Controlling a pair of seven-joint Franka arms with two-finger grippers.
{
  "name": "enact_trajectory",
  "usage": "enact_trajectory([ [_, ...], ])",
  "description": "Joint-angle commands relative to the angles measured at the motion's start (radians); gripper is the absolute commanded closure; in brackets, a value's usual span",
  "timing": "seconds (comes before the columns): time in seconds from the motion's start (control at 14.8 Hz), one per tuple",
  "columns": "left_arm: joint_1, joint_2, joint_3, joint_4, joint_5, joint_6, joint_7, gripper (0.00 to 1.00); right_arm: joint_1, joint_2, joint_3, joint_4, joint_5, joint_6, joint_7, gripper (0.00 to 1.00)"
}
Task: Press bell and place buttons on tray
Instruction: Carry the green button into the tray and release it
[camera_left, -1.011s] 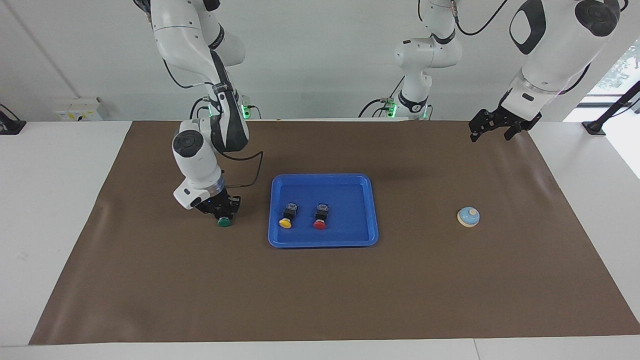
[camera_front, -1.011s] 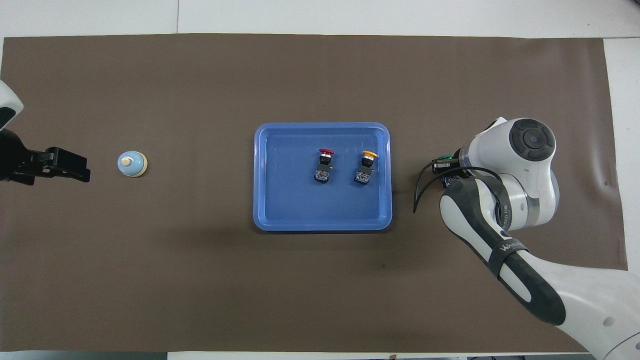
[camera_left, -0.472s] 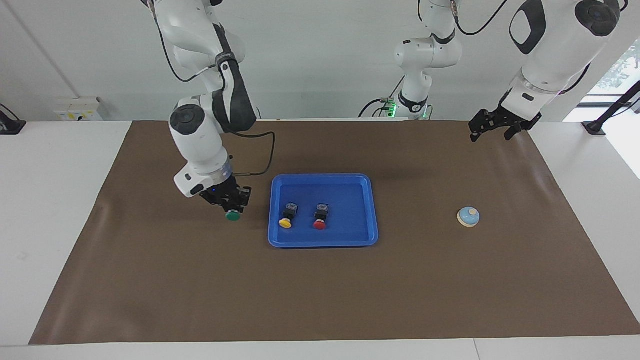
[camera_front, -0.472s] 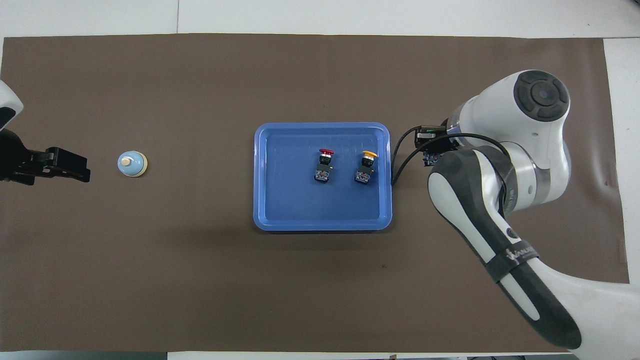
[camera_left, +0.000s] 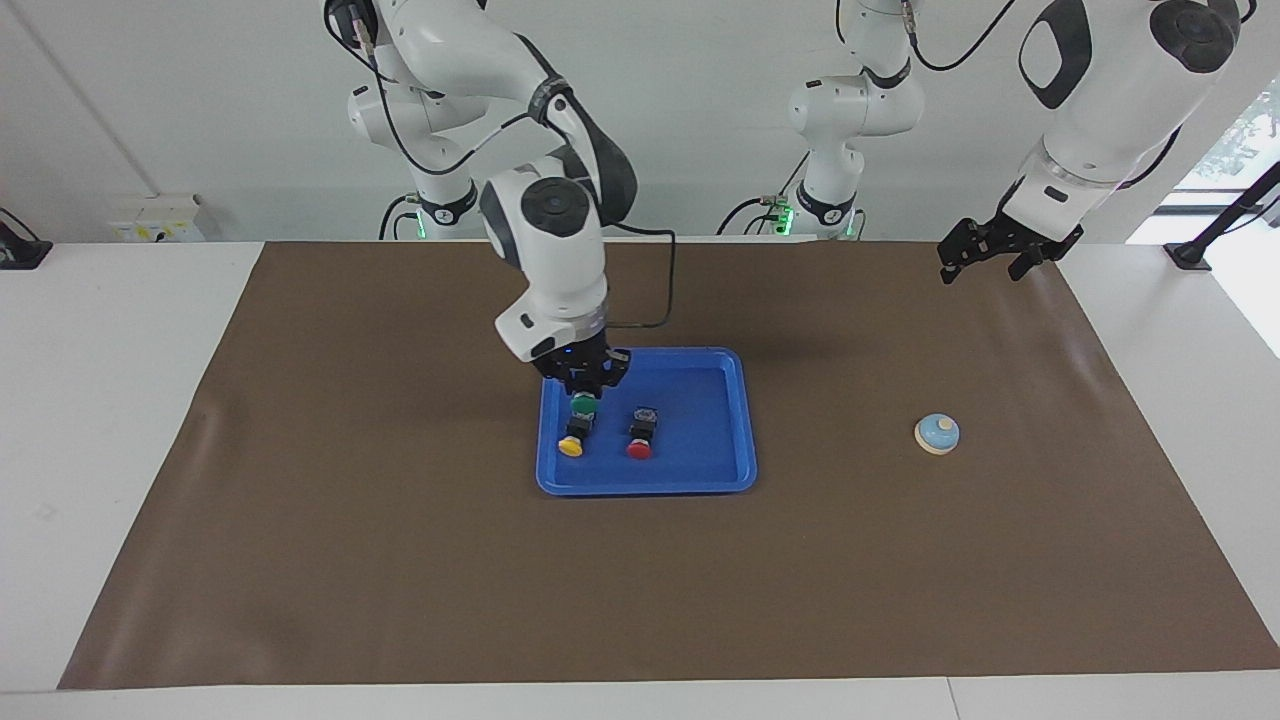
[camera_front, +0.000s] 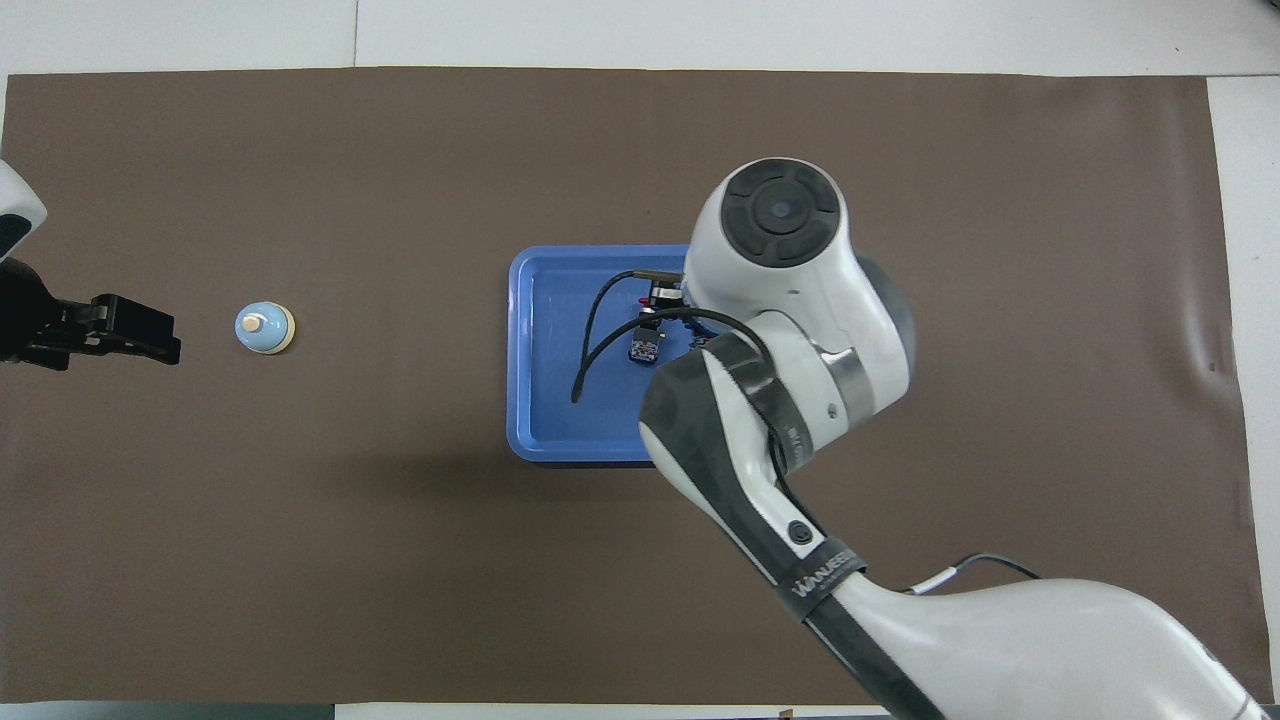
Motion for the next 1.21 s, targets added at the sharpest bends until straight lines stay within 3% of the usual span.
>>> enact_trajectory([
  [0.0,-0.002,-0.013,0.004,-0.002,-0.003,-0.013,0.000,0.00,0.057,0.117,-0.002,0.137,-0.020,-0.036,0.078,1.00],
  [0.47,-0.002,-0.013,0.004,-0.002,-0.003,-0.013,0.000,0.00,0.165,0.207,0.000,0.146,-0.009,0.109,0.218,1.00],
  [1.15,-0.002,-0.013,0.004,-0.002,-0.003,-0.013,0.000,0.00,0.150,0.247,-0.002,0.139,-0.017,0.189,0.217,1.00],
])
